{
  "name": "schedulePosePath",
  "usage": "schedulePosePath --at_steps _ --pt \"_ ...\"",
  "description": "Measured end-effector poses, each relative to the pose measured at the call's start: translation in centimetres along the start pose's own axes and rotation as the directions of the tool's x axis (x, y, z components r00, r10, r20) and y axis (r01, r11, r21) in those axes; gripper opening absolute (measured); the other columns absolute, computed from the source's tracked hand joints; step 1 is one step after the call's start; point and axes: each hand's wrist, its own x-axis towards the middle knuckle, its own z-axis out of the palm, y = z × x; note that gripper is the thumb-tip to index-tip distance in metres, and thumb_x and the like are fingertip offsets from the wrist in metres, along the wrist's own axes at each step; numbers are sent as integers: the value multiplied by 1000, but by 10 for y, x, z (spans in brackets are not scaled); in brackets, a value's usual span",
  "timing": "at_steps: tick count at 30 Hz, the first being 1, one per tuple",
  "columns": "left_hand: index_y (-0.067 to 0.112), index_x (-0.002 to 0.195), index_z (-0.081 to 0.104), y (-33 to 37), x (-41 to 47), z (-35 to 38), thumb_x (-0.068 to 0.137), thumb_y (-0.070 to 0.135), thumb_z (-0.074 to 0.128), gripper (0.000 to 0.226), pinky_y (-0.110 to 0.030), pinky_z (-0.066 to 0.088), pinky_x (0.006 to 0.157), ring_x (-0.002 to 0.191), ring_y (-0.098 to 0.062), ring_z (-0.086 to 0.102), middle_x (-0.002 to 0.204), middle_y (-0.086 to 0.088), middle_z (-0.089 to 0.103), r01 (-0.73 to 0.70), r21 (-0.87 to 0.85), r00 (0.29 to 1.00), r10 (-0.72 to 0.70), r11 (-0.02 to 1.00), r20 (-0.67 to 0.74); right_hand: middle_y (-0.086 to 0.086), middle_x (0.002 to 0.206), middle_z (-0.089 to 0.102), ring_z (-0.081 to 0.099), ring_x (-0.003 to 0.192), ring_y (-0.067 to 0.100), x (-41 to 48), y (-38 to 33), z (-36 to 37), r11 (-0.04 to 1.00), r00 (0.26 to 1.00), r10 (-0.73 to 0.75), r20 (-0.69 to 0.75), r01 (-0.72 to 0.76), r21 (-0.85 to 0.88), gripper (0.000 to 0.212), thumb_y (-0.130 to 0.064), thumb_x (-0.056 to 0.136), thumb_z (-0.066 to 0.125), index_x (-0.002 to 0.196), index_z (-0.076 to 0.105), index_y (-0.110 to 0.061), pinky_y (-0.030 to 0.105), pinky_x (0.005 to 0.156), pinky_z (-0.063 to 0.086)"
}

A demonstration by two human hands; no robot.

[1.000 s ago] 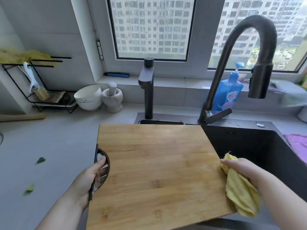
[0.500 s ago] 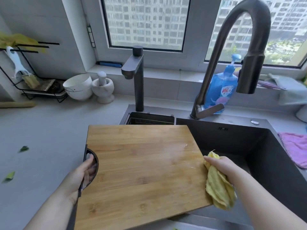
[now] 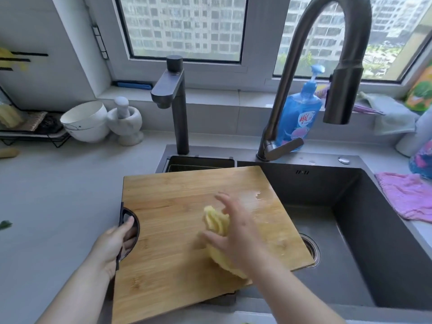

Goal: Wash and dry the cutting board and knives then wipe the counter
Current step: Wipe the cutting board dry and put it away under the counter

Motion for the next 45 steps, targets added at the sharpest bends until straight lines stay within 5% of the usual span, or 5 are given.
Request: schedulePosePath --at_steps 4,19,30,40,45 --pt "-19 78 50 5 7 -3 97 15 42 40 -8 28 24 19 -2 39 28 -1 46 40 39 999 -41 998 24 -9 117 64 66 96 15 -3 12 41 855 963 -230 140 269 -443 60 -67 62 32 113 43 -36 35 82 54" --pt "-1 85 58 0 30 -10 96 22 44 29 -13 43 34 34 -8 58 43 0 62 43 -13 999 -43 999 26 0 131 46 43 115 25 -9 138 -73 706 801 460 -383 -592 -389 36 -21 93 42 127 51 -28 32 85 41" --pt "-10 104 50 4 23 -4 97 16 41 28 -10 37 30 29 -3 52 65 -15 56 50 -43 997 -47 998 53 8 123 59 56 105 29 30 -15 77 792 921 -291 259 384 -476 40 -37 87 43 119 60 -21 32 82 46" --pt "-2 96 57 9 31 -18 96 9 41 19 -21 54 45 59 -18 70 73 -12 72 105 -58 977 -92 993 193 1 131 47 44 117 24 47 129 -73 678 800 524 -293 -600 -425 34 -34 95 38 127 49 -30 34 82 43" --pt "8 94 58 12 21 -22 95 3 39 19 -24 53 44 58 -19 70 70 -9 73 44 -17 973 -39 999 229 5 105 67 65 86 31 76 61 -7 854 903 -76 -424 -161 -495 31 -28 71 65 101 70 -21 34 59 54"
